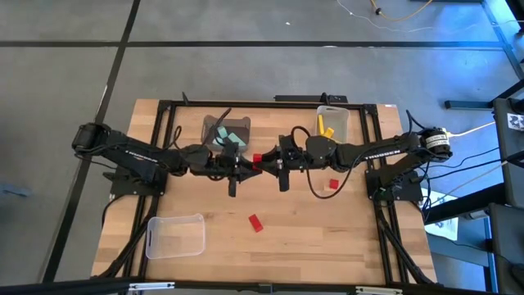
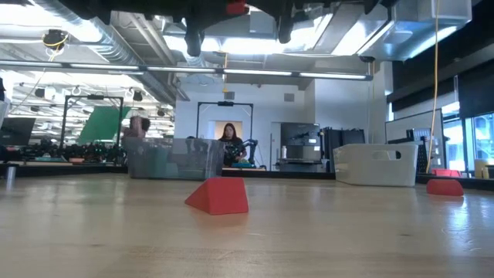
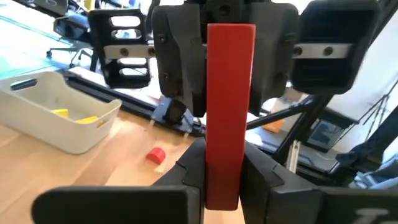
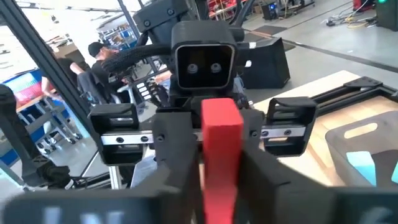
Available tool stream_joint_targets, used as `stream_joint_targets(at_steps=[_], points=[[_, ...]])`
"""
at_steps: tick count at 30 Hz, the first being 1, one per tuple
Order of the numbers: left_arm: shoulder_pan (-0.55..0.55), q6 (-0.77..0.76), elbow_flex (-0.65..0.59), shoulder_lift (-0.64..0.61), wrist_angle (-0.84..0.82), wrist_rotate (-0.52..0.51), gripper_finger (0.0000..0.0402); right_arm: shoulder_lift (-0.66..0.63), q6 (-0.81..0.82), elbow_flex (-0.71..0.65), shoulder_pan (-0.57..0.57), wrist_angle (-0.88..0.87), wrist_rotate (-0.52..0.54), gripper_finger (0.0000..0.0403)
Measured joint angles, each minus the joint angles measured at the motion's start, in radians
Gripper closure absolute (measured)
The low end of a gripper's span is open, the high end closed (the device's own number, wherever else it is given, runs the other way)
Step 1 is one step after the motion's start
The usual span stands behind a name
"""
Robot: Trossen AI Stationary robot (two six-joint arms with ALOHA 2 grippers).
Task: Sort & place blocks by color
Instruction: Put the bottom right red block into the transparent bin
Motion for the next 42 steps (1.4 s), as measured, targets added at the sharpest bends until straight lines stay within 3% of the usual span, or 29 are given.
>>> stream_joint_targets(at_steps=[6,11,15,22,31,42], points=[[0.004,0.017,-0.001,-0.051,-0.113,-0.025,0.0355,-0.035,0.000,-0.001,-0.002,-0.073,0.034,0.0172],[0.015,0.050,-0.001,-0.188,-0.320,-0.040,0.0355,-0.130,-0.003,-0.001,-0.025,-0.252,0.036,0.0110],[0.013,0.080,-0.005,-0.324,-0.451,-0.095,0.0355,-0.222,-0.001,-0.001,-0.035,-0.415,0.038,0.0103],[-0.023,0.066,-0.155,-0.549,-0.390,-0.177,0.0355,-0.350,-0.001,-0.013,-0.023,-0.636,0.057,0.0112],[-0.068,0.070,-0.243,-0.666,-0.320,-0.250,0.0355,-0.472,0.056,-0.188,0.020,-0.426,0.144,0.0112],[-0.067,0.078,-0.243,-0.665,-0.340,-0.249,0.0355,-0.477,0.052,-0.190,0.020,-0.402,0.151,0.0112]])
